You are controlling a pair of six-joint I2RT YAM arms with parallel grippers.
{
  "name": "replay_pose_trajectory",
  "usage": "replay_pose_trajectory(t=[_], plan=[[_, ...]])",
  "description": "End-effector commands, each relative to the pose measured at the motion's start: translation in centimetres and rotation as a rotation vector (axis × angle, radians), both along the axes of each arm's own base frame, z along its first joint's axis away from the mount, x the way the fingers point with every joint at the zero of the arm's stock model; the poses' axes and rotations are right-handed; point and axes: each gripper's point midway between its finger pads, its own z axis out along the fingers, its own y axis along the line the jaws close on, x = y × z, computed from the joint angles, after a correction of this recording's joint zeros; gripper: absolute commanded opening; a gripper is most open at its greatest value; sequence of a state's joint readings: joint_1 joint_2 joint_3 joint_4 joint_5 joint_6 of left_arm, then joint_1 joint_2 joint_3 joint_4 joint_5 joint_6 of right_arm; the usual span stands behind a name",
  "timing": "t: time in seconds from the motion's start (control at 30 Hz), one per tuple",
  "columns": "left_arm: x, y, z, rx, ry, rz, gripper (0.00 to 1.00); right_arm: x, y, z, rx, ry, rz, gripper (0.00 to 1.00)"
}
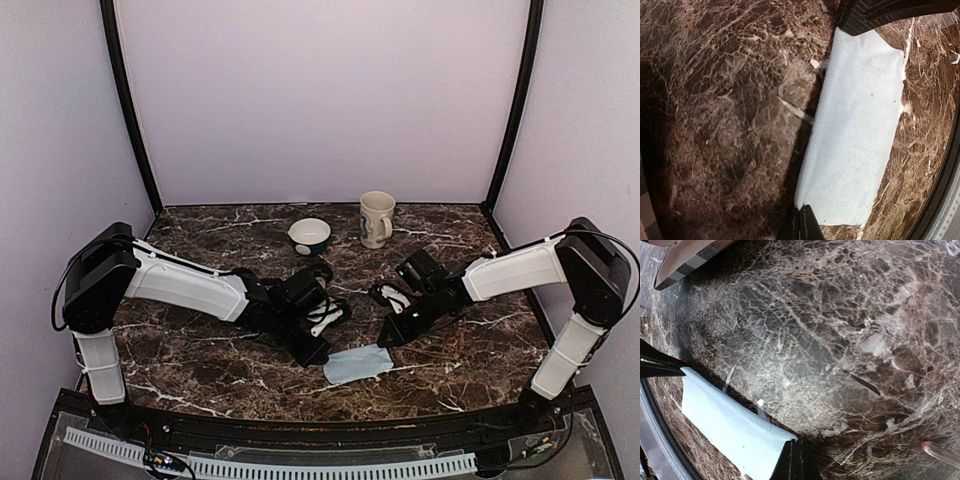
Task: Organize the sunglasses
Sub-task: Pick up the folded cleaning cloth from the center of the board.
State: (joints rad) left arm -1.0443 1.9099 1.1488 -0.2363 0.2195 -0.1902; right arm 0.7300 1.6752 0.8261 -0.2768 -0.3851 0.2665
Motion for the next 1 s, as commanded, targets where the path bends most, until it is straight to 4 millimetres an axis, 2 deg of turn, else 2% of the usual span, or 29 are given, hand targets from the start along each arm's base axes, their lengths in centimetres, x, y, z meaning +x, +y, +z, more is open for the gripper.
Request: replay_pose_trajectory(t=[0.0,0.2,0.47,0.6,0.97], plan=[[0.4,-0.5,1.6,-0.021,-0.015,-0.006,0.00,0.2,0.3,0.4,0.016,-0.006,0.008,0.00],[0.3,-0.2,2.4,-0.031,-0.012,0.010,0.00,0.7,0.9,1.4,0.050,-0.040,0.018,0.00],[0.8,1.1,3.2,0.009,-0.046,0.049,0.00,1.8,2.0,2.8,0.083,-0.078,0.032,0.00],[1.0,1.5,3.6,0.013,-0.055,0.071,0.00,2.8,3.0,4.0,0.114,-0.108,0.042,0.00],[1.9,3.8,4.3,0.037,-0.056,0.147,0.00,5.9,5.7,5.1,0.131,-0.144,0.089,0.00]])
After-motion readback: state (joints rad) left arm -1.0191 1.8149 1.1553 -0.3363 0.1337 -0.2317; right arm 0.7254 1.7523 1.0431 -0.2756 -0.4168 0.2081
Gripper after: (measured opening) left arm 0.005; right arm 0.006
